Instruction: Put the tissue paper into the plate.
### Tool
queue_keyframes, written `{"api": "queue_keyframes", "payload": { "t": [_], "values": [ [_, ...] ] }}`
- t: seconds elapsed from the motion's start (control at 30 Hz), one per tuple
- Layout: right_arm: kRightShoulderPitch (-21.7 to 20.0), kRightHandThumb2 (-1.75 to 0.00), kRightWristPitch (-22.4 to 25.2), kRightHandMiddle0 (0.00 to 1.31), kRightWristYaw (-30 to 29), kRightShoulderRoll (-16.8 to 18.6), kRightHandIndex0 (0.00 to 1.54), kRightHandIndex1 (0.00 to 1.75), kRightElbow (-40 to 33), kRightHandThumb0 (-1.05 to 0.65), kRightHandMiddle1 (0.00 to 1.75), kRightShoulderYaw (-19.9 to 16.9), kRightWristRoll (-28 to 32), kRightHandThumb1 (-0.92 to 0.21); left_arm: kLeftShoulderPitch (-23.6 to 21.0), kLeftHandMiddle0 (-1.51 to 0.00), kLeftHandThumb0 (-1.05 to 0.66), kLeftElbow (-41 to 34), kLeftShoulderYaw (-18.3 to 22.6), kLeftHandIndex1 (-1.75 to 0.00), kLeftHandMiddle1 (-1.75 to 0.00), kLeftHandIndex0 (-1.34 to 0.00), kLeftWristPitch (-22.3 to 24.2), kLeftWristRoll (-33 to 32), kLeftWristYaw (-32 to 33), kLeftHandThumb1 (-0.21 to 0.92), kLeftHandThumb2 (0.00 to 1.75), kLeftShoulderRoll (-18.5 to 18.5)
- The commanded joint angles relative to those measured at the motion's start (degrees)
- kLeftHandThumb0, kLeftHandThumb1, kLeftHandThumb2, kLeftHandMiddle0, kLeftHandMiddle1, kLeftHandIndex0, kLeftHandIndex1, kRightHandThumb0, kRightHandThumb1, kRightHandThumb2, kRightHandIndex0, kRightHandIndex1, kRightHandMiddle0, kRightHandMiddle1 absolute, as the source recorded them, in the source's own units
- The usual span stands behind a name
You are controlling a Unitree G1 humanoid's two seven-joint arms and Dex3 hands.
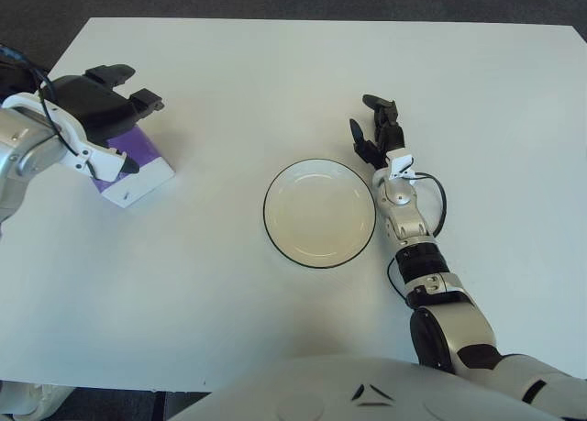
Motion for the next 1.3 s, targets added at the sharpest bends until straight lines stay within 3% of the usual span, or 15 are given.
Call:
{"api": "queue_keyframes", "payload": {
  "t": [0.0, 0.63, 1.27],
  "values": [
    [5.74, -0.39, 5.52, 0.00, 0.55, -0.30, 0.38, 0.08, 5.51, -0.70, 0.90, -1.11, 1.61, -0.92, -1.28, -0.02, -0.92, 1.04, -1.12, -0.71, -0.01, 0.00, 1.91, -0.62, -2.01, 0.92, 0.36, 0.25],
    [4.77, -0.38, 4.11, 0.00, 2.38, -2.09, 0.38, 0.07, 7.89, -0.70, 0.90, -1.65, 2.66, -0.92, -3.47, -0.02, -0.96, 1.27, -2.75, -0.84, 0.00, 0.00, 3.08, 0.06, -5.43, 0.92, 0.23, 3.09],
    [3.87, -0.38, 3.49, 0.00, 3.30, -3.68, 0.40, 0.08, 9.71, -0.69, 0.88, -1.84, 2.54, -0.92, -1.50, -0.07, -0.95, -2.94, -2.32, -0.83, -0.02, 0.00, 5.07, -1.81, -9.42, 0.92, 0.30, 3.49]
  ]
}}
